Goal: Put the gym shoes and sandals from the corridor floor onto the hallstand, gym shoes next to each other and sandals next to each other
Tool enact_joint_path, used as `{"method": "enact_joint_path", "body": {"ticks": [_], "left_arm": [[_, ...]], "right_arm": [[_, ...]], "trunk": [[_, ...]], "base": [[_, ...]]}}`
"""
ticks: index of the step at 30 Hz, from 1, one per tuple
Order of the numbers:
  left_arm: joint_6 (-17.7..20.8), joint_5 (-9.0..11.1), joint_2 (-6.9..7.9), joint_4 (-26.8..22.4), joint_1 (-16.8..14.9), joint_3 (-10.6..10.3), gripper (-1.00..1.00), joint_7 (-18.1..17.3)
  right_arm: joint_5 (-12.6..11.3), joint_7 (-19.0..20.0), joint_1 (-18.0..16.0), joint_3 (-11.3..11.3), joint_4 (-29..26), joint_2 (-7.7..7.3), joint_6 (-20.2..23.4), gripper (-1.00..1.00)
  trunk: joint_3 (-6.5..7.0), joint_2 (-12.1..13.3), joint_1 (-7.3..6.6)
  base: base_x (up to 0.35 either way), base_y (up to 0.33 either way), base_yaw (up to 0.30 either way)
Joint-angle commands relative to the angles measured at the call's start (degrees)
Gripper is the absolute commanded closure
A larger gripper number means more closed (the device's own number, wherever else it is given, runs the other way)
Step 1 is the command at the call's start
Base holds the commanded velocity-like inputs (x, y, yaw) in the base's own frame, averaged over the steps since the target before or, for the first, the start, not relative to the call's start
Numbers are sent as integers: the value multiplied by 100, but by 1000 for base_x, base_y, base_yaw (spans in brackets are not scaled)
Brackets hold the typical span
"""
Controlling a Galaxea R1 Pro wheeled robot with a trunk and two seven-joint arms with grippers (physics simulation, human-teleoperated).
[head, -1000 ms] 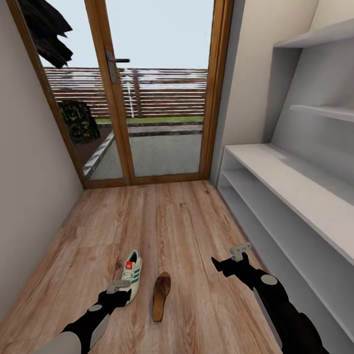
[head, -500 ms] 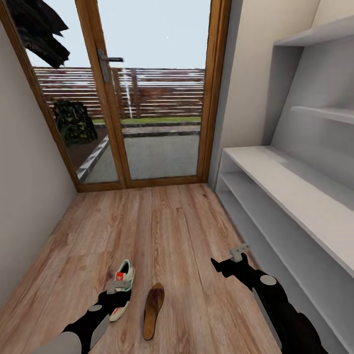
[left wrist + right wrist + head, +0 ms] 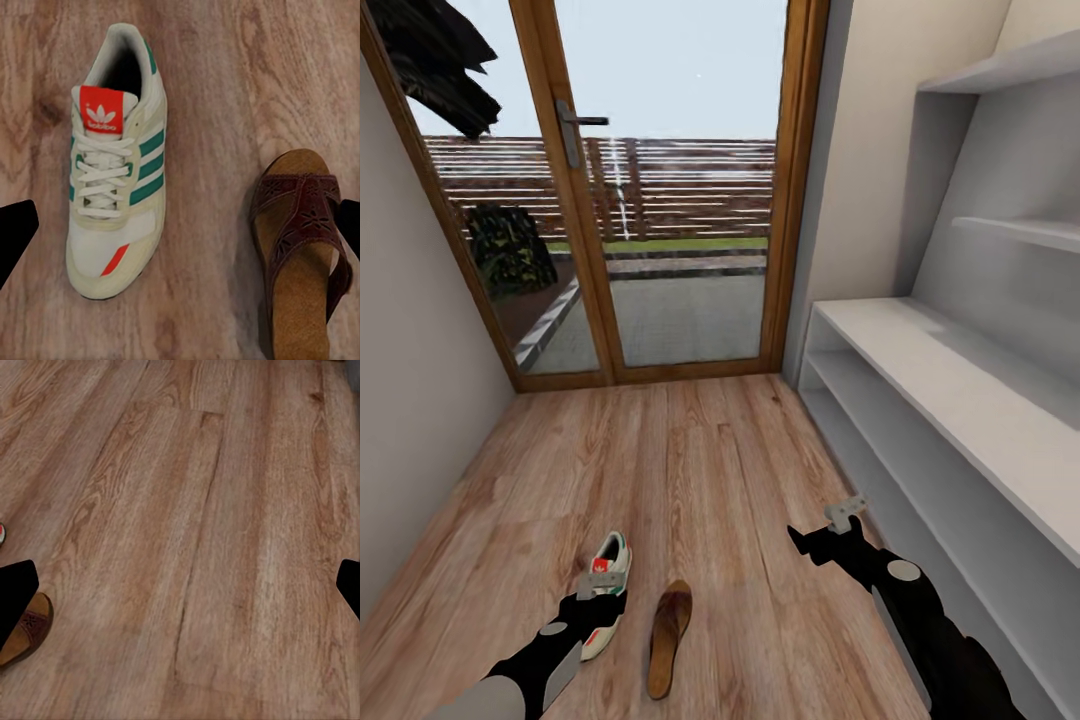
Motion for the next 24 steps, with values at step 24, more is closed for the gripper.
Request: {"method": "enact_joint_path", "body": {"ticks": [24], "left_arm": [[-19,40,-3,17,-7,-19,-100,-5]], "right_arm": [[23,20,-3,3,-40,12,28,-100]], "trunk": [[-185,-363,197]], "base": [[0,0,-143]]}}
